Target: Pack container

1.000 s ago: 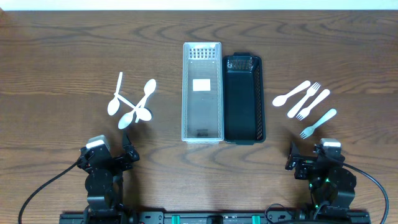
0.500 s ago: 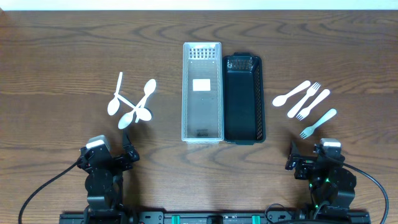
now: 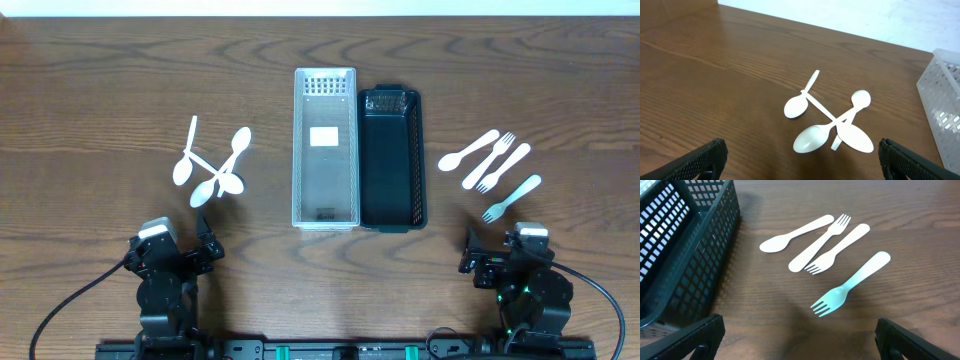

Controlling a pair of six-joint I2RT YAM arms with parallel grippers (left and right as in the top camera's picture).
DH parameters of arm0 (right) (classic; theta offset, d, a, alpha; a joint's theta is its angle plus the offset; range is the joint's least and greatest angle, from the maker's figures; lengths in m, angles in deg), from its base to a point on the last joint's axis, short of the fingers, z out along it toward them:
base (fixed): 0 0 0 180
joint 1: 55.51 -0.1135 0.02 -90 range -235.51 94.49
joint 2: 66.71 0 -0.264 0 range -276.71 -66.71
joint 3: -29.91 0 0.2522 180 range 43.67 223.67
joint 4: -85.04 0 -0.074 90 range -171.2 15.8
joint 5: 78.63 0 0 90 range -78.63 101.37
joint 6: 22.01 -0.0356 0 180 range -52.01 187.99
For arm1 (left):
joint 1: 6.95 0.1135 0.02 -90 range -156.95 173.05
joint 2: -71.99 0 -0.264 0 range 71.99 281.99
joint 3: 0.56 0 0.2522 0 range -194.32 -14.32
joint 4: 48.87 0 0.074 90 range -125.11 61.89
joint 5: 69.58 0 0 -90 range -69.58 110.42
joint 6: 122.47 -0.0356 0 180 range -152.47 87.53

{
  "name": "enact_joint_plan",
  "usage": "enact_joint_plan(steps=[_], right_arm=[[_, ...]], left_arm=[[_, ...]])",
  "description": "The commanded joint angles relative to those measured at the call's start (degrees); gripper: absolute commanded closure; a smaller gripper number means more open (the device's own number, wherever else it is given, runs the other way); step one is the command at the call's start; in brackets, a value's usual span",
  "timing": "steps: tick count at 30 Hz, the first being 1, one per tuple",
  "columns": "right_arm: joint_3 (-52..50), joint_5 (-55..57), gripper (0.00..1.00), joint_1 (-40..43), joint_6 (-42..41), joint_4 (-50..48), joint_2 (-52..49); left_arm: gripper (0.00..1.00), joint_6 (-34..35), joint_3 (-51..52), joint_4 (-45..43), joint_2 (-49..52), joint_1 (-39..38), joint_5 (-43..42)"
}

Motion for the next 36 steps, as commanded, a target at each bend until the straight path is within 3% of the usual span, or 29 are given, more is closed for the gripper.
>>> enact_joint_plan(steps=[1, 16, 23, 27, 31, 36], right_arm=[[-0.48, 0.22, 0.01, -0.44, 0.02, 0.00, 0.48], [-0.48, 4.24, 0.01, -0.44, -0.24, -0.04, 0.44], [-0.46, -4.31, 0.01, -0.44, -5.68, -0.85, 0.44], [-0.04, -12.63, 0.01, -0.44, -9.25, -6.05, 0.44], [3.10, -16.90, 0.01, -0.44, -11.32, -10.62, -0.59], [10.05, -16.28, 0.01, -0.44, -11.37, -8.79, -8.52]], left_arm=[[0.02, 0.52, 1.27, 0.09, -0.22, 0.26, 0.07], [0.02, 0.55, 1.27, 0.07, -0.20, 0.26, 0.04], [0.02, 0.55, 1.25, 0.35, -0.15, 0.24, -7.54], [0.02, 0.55, 0.33, 0.35, 0.39, 0.26, -10.54], [0.02, 0.57, -6.64, 2.49, 3.58, 0.26, -11.76], [0.02, 0.55, -19.15, 3.50, 16.24, 0.26, -11.72]])
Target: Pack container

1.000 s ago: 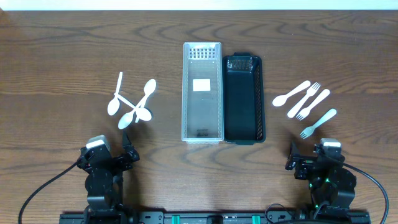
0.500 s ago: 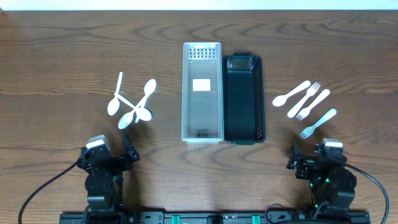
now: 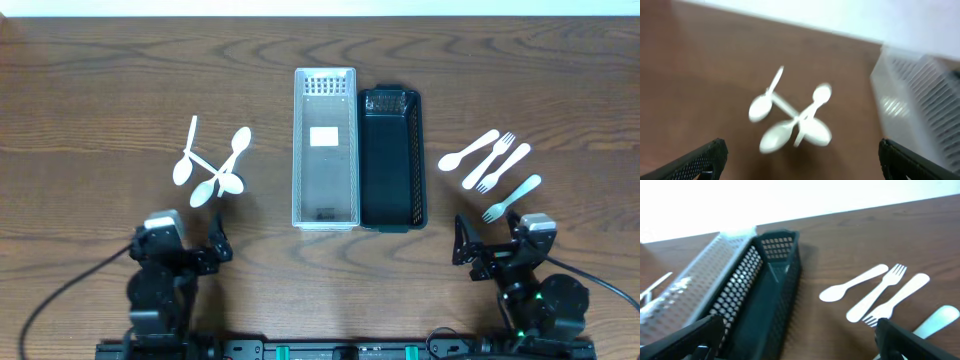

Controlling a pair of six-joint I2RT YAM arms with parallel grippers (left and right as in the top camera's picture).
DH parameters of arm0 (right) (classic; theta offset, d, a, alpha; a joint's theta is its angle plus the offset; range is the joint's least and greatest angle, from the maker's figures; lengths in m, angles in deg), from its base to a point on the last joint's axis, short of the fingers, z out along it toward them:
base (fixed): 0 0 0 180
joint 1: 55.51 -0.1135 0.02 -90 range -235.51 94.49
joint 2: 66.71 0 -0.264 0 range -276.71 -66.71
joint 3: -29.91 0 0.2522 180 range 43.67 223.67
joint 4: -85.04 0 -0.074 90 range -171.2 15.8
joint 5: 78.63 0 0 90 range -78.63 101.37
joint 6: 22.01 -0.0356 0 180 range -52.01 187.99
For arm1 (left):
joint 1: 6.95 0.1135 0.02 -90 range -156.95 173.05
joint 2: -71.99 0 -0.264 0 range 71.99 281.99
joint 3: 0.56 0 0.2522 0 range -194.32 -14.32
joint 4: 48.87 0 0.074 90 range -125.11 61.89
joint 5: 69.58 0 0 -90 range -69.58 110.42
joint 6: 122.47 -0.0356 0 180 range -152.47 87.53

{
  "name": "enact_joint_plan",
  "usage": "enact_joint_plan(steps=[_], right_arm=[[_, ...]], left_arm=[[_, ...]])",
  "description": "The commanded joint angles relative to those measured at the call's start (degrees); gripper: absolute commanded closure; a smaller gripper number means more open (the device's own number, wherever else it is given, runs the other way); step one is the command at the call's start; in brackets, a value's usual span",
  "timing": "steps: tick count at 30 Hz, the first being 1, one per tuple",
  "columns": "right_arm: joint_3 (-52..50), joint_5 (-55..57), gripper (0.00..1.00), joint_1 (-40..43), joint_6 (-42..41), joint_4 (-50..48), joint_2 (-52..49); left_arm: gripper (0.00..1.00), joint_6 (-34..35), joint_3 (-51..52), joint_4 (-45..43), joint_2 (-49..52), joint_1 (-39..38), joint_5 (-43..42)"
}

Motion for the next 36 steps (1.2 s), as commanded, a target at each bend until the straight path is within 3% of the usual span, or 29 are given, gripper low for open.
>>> enact_joint_plan(steps=[1, 10, 15, 22, 29, 36], right_arm=[[5.33, -1.79, 0.01, -0.46, -1.64, 1.01, -6.12], [23.78, 3.48, 0.01, -0.46, 4.02, 12.48, -33.03], [37.13, 13.18, 0.01, -0.46, 6.56, 22.14, -48.26], [49.68, 25.38, 0.01, -0.39, 6.51, 28.96, -67.58], [51.10, 19.47, 0.01, -0.35, 5.86, 25.51, -80.59], [51.10, 25.90, 0.05, 4.24, -13.20, 24.63, -87.12]], left_arm=[[0.02, 0.55, -9.73, 1.20, 9.60, 0.26, -1.16], [0.02, 0.50, -36.24, 19.08, 44.63, 0.26, -1.22], [0.02, 0.52, -46.10, 24.83, 56.98, 0.26, -1.22], [0.02, 0.52, -47.78, 25.27, 61.42, 0.26, -1.20], [0.02, 0.50, -47.76, 28.06, 61.37, 0.26, -1.18], [0.02, 0.50, -47.76, 28.26, 61.46, 0.26, -1.18]])
